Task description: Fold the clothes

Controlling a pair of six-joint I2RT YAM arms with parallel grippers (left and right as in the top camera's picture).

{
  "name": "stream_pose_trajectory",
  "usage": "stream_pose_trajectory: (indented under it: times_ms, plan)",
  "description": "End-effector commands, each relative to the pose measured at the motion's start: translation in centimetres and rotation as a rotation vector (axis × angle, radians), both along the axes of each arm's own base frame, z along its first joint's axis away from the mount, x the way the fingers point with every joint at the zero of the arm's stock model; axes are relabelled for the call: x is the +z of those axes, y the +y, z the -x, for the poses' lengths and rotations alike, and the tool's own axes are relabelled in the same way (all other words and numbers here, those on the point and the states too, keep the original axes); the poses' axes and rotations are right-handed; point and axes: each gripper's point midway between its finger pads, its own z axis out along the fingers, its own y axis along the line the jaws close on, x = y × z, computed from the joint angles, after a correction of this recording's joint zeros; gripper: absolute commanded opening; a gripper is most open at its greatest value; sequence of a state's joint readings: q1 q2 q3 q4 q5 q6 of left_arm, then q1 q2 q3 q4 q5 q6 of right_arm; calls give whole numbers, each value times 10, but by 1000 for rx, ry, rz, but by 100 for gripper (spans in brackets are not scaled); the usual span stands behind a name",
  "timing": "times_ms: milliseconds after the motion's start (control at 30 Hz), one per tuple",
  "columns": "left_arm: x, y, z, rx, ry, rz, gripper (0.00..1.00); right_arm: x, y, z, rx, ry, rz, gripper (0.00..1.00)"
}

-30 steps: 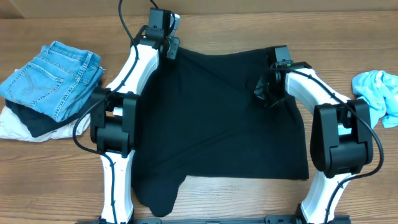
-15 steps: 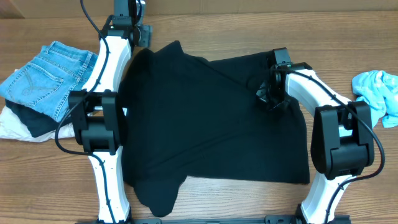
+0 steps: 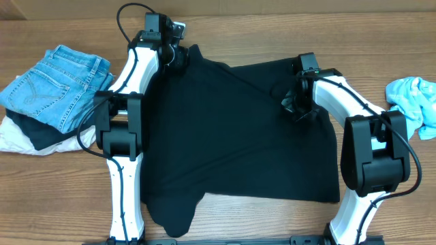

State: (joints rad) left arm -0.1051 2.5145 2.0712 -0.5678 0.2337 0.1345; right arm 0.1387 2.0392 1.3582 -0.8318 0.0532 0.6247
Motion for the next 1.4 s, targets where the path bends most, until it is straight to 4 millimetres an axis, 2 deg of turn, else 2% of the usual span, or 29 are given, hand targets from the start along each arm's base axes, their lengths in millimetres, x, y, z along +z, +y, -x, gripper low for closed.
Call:
stream_pose_trajectory:
  times_ms: [0,67,133,167,233,367,433,500,533,567,600,633,667,700,733,800,867,933,1067,1100,1167,1233,1300,1367]
  plan:
    - [-18,1,-1,13,20,-20,4,-43,-24,46,-22,181,90,4]
    - [-20,23,-5,125,21,-80,4,-43,-24,47,-22,185,91,4]
    - [-6,44,-15,198,-10,-108,4,-43,-24,48,-22,190,92,4]
    - [2,50,-20,211,-30,-111,4,-43,-24,49,-22,192,93,4]
    - [37,68,-37,247,-101,-103,4,-43,-24,48,-22,191,92,4]
    - [93,91,-61,288,-218,-87,4,-43,-24,49,-22,196,93,4]
    - [107,98,-65,300,-245,-84,4,-43,-24,50,-22,196,93,4]
    - [111,102,-65,306,-249,-84,5,-43,-24,49,-22,196,93,4]
    - [111,102,-65,302,-247,-87,10,-43,-24,50,-22,196,93,4]
    - [111,102,-65,299,-248,-92,37,-43,-24,50,-22,197,93,4]
    - [111,103,-65,300,-249,-95,43,-43,-24,50,-21,198,93,4]
    - [110,105,-65,309,-249,-106,56,-43,-24,50,-22,199,93,4]
    - [110,106,-64,311,-246,-109,64,-43,-24,50,-22,199,93,4]
    - [108,106,-62,311,-235,-109,67,-43,-24,50,-22,199,93,4]
    - [106,106,-60,313,-220,-109,71,-43,-24,50,-22,200,93,4]
    - [97,106,-50,313,-166,-108,73,-43,-24,50,-22,200,93,4]
    - [89,97,-41,279,-111,-75,76,-43,-24,50,-22,199,93,4]
    - [84,81,-33,220,-73,-28,77,-43,-24,50,-22,198,93,4]
    - [63,43,2,133,94,33,80,-43,-24,50,-22,199,93,4]
    - [57,36,15,121,150,26,78,-43,-24,51,-21,200,93,4]
    - [49,30,36,110,241,15,68,-43,-24,51,-21,201,93,4]
    - [41,28,64,107,357,1,47,-40,-24,49,-12,200,93,4]
    - [39,31,85,127,447,-4,44,-22,-26,37,3,165,88,5]
    - [43,34,97,141,495,-6,45,11,-28,16,24,64,66,12]
